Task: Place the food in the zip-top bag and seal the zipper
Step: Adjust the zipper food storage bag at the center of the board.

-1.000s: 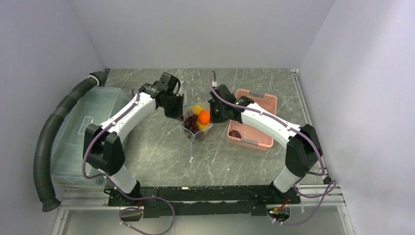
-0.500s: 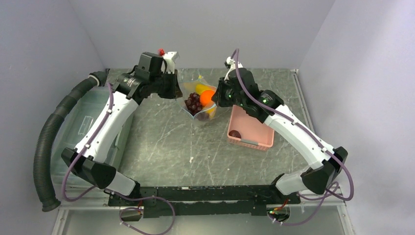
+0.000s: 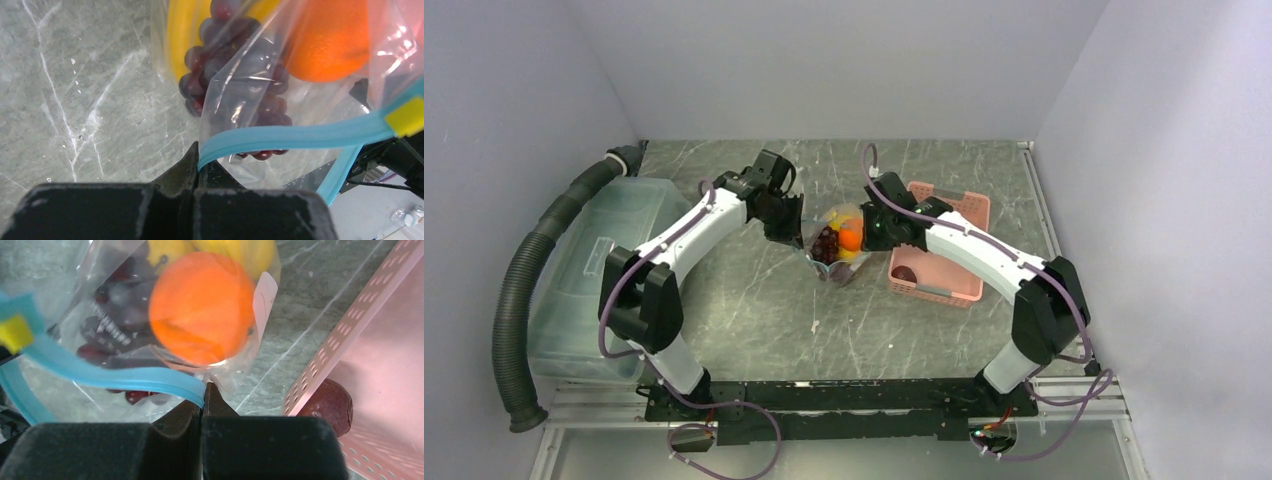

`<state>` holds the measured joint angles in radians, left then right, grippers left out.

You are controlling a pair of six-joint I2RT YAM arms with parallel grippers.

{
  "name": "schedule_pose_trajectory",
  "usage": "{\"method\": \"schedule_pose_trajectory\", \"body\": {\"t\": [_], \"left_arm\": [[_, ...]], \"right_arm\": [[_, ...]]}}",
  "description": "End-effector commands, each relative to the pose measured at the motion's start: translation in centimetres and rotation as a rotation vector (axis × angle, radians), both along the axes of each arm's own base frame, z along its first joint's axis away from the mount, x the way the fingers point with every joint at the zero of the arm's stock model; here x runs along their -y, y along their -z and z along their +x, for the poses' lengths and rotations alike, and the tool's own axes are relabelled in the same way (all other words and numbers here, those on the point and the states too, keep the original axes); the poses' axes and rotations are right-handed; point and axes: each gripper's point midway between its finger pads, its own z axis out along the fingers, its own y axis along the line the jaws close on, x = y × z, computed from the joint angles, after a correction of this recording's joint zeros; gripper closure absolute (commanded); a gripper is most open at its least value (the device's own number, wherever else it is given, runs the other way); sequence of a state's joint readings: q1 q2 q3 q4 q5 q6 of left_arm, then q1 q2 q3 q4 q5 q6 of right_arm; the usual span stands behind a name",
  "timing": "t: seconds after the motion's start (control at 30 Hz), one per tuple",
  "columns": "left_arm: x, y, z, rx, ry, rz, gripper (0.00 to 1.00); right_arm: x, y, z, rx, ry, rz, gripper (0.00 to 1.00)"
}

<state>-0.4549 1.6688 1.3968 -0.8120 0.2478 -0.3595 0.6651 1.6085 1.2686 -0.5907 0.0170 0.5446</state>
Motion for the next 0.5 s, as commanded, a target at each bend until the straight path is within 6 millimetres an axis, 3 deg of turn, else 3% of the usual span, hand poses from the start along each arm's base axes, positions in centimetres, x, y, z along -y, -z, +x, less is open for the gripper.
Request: {"method": "schedule_pose_trajectory", "body": {"t": [0.0,0.13,0.27,0.47], "left_arm": [[1.1,-6.5,2.0,0.180,0.004,-0.096,1.00],[0.2,-11.1,2.0,0.279,0.003,-0.089,1.00],[-0.7,-15.1,1.7,0.365,0.003,-0.083,1.00],[-2.0,-16.7,1.5,0.410,0.008,-0.030,1.00]], "right_arm": [[-0.7,-7.3,1.4,0.167,0.011,0.117,1.00],[-0.1,-12.2,0.9,0.251,0.012,0.166,1.00],[-0.7,-15.1,-0.3,0.288,-0.014,0.242,1.00],[-2.1,-14.6,-0.6,0.275,-0.034,0.259,1.00]]}}
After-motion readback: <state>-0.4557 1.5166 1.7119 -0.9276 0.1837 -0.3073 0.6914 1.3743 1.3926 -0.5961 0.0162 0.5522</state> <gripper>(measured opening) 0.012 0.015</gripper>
